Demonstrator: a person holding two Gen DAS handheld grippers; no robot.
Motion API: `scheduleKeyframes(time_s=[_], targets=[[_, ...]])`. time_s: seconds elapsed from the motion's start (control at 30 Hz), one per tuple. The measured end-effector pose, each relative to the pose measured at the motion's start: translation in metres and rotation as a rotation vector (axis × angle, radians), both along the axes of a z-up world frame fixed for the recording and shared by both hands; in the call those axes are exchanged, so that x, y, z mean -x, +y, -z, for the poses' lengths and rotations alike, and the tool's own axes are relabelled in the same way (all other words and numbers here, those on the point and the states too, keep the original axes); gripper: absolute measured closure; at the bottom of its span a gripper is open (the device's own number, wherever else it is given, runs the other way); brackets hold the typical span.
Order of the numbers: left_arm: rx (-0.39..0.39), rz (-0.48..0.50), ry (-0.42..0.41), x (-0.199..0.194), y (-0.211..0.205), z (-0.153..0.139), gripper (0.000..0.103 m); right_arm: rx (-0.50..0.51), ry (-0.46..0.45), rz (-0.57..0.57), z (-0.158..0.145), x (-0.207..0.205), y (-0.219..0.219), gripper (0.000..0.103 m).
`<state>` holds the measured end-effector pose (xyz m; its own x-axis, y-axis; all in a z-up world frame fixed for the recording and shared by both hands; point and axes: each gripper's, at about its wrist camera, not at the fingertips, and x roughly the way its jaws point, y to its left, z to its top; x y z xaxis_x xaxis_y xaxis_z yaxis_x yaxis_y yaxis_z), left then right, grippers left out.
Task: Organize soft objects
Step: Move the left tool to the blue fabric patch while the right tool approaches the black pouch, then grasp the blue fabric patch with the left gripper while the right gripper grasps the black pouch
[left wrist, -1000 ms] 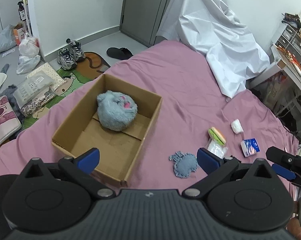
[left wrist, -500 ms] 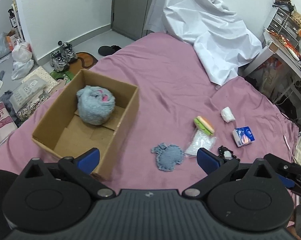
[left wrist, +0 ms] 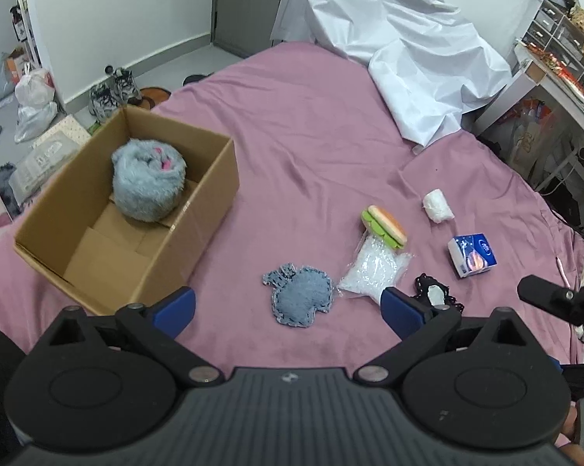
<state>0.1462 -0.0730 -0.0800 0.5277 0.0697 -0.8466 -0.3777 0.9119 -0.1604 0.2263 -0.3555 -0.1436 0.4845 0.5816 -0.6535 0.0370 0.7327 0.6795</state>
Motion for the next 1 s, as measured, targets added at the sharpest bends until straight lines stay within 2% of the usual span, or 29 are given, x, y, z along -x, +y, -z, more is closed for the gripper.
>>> scheduleKeyframes(time_s=[0.1,0.17,0.3,0.57,0.83,1.0], targets=[[0.014,-0.015,0.013,-0.004,0.0,0.013,0.003,-0.004,0.061,0.014,0.012,-0.011,0.003,0.003],[0.021,-0.028,0.021,-0.008,0.001,0.022,0.003,0.004,0.079,0.023,0.016,-0.016,0.004,0.009],[0.044,-0.059,0.034,-0.014,0.004,0.039,0.005,0.021,0.094,0.031,0.021,-0.022,0.008,0.01],[0.081,-0.118,0.071,-0.032,0.013,0.073,0.015,0.026,0.176,0.055,0.044,-0.038,0.012,0.016],[0.099,-0.135,0.108,-0.053,0.016,0.103,0.023,0.023,0.227,0.061,0.062,-0.052,0.016,0.016],[0.12,-0.138,0.124,-0.062,0.013,0.117,0.027,0.042,0.27,0.079,0.078,-0.062,0.017,0.019]])
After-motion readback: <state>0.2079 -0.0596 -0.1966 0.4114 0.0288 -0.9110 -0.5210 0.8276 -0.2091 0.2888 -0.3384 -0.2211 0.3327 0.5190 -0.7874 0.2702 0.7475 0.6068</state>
